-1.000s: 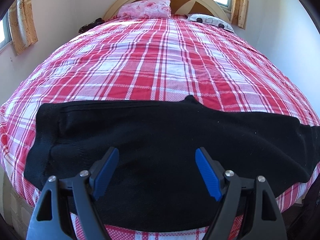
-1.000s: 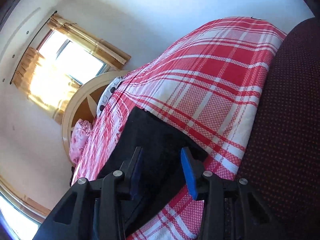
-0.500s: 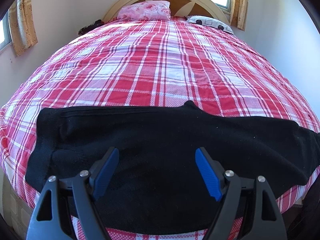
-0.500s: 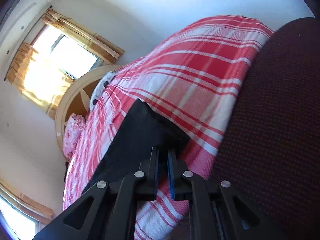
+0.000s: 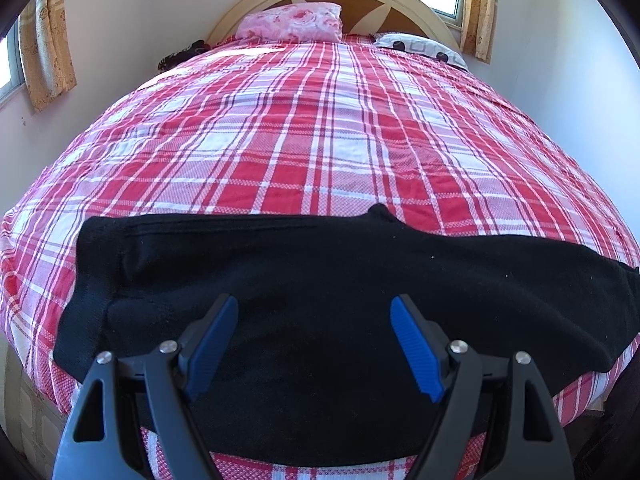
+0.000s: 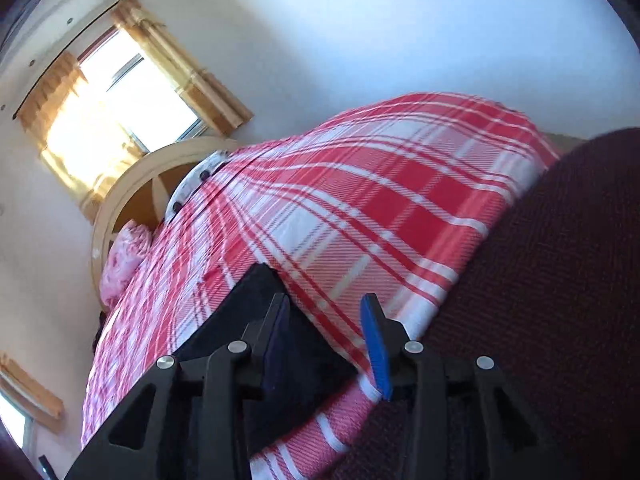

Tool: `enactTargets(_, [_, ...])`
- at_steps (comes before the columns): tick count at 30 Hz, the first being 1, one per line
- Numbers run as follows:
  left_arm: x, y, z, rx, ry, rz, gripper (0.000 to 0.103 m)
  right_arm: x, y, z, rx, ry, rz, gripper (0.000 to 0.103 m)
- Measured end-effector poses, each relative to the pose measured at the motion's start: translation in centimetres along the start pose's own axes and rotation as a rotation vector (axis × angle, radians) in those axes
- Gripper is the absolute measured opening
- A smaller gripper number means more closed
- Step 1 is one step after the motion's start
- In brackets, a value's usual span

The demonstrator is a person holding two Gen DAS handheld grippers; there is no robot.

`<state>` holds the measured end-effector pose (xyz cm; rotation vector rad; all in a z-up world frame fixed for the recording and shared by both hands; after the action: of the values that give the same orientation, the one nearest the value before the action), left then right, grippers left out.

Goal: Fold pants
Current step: 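Smooth the folded pants with the right tool while the left tool holds still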

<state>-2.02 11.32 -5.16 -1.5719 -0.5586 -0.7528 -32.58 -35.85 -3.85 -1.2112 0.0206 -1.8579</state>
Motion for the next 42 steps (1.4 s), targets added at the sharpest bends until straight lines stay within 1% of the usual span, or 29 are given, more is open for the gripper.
enactTargets(2, [-0.1,-0.2,0.0,0.001,-0.001,-0.001,0.081,0.5,2.0,0.5,0.063,0.005,0.047,0.039])
enactTargets(3, [-0.1,-0.2,0.0,0.002,-0.001,-0.001,0.081,0.5,3.0,0.5,0.073,0.008,0.074,0.039])
enactTargets(5, [-0.2,-0.4,0.3,0.01,-0.002,-0.006,0.081,-0.1,5.3,0.7,0.071,-0.01,0.177,0.04])
enactTargets(6, [-0.2,-0.4,0.5,0.017,-0.006,-0.005,0.081,-0.6,5.8,0.9,0.06,-0.033,0.198,0.04])
enactTargets(7, [-0.2,-0.3,0.6,0.021,-0.013,-0.002,0.081,-0.8,5.6,1.3,0.058,-0.072,0.172,0.041])
enactTargets(8, [-0.3,-0.2,0.8,0.023,-0.019,0.003,0.081,-1.0,5.4,1.7,0.067,-0.098,0.176,0.042])
enactTargets(11, [-0.2,0.1,0.8,0.014,-0.035,0.012,0.081,-1.9,5.2,2.7,0.116,-0.156,0.222,0.042])
enactTargets(13, [-0.1,0.0,0.4,0.009,-0.024,0.006,0.081,-2.5,4.9,3.4,0.146,-0.206,0.26,0.042])
enactTargets(14, [-0.1,0.0,0.0,0.007,-0.011,0.004,0.081,-2.8,4.8,3.6,0.175,-0.215,0.285,0.042])
enactTargets(15, [-0.1,0.0,-0.2,0.005,-0.006,0.004,0.081,-3.2,4.6,4.1,0.197,-0.241,0.302,0.039])
enactTargets(16, [-0.1,0.0,-0.4,0.001,-0.001,0.005,0.081,-3.5,4.4,4.5,0.176,-0.287,0.289,0.034])
enactTargets(17, [-0.1,-0.1,-0.7,-0.005,0.003,0.005,0.081,-3.8,4.4,4.9,0.139,-0.34,0.278,0.014])
enactTargets(18, [-0.1,-0.1,-0.8,-0.008,0.005,0.005,0.081,-4.0,4.4,5.2,0.084,-0.398,0.261,0.012])
enactTargets(19, [-0.1,-0.2,-1.0,-0.008,0.012,0.002,0.081,-3.9,4.3,5.3,0.072,-0.409,0.247,0.011])
enactTargets(20, [-0.1,-0.3,-1.1,-0.002,0.022,-0.003,0.081,-3.7,4.1,5.6,0.038,-0.425,0.223,0.01])
enactTargets(22, [0.1,-0.6,-1.2,0.019,0.042,-0.017,0.081,-3.3,3.2,6.7,-0.026,-0.509,0.155,0.01])
enactTargets(25, [0.3,-0.7,-0.7,0.041,0.044,-0.031,0.081,-2.2,2.0,8.2,-0.117,-0.608,0.032,0.01])
enactTargets(26, [0.2,-0.6,-0.5,0.046,0.042,-0.029,0.081,-2.1,2.2,8.5,-0.138,-0.636,0.026,0.01])
enactTargets(28, [0.0,-0.4,0.0,0.062,0.026,-0.023,0.082,-2.5,3.1,8.3,-0.162,-0.679,0.062,0.01])
enactTargets(30, [-0.3,-0.1,0.6,0.067,0.007,-0.01,0.081,-3.1,4.7,7.4,-0.165,-0.691,0.114,0.012])
enactTargets(31, [-0.5,0.1,1.0,0.069,-0.002,-0.002,0.081,-2.9,5.5,7.1,-0.151,-0.662,0.14,0.015])
enactTargets(32, [-0.6,0.1,1.2,0.07,-0.006,-0.001,0.081,-2.2,5.2,6.8,-0.13,-0.627,0.133,0.031])
enactTargets(33, [-0.6,0.2,1.3,0.07,-0.009,-0.001,0.081,-1.3,4.8,6.2,-0.123,-0.584,0.117,0.043])
enactTargets(34, [-0.6,0.1,1.4,0.072,-0.008,-0.002,0.082,0.2,4.4,5.0,-0.156,-0.526,0.094,0.045])
enactTargets(37, [-0.7,0.2,1.5,0.079,0.0,-0.007,0.081,3.8,2.3,1.3,-0.236,-0.34,0.02,0.046])
enactTargets(38, [-0.8,0.2,1.5,0.081,0.002,-0.008,0.081,4.5,1.0,0.8,-0.233,-0.296,-0.009,0.045])
enactTargets(39, [-0.8,0.3,1.5,0.084,0.003,-0.006,0.082,4.6,0.0,1.3,-0.204,-0.294,-0.031,0.045])
enactTargets(40, [-0.9,0.5,1.4,0.083,0.002,-0.003,0.082,4.1,-0.9,2.6,-0.149,-0.319,-0.039,0.045])
enactTargets(42, [-0.9,0.6,1.1,0.072,-0.001,-0.007,0.081,2.1,-2.2,5.9,-0.01,-0.373,-0.003,0.045])
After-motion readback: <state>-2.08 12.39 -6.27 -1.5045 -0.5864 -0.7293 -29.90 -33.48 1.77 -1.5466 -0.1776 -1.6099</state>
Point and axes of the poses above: each gripper's, at about its wrist camera, not at the fingertips, and y roughly the way its jaws point, z to its left, x to its top, the point moved 2 cm from there along y, roughly the way its jaws point, and after that the axes turned 9 degrees about -z, right-handed, at the moved point
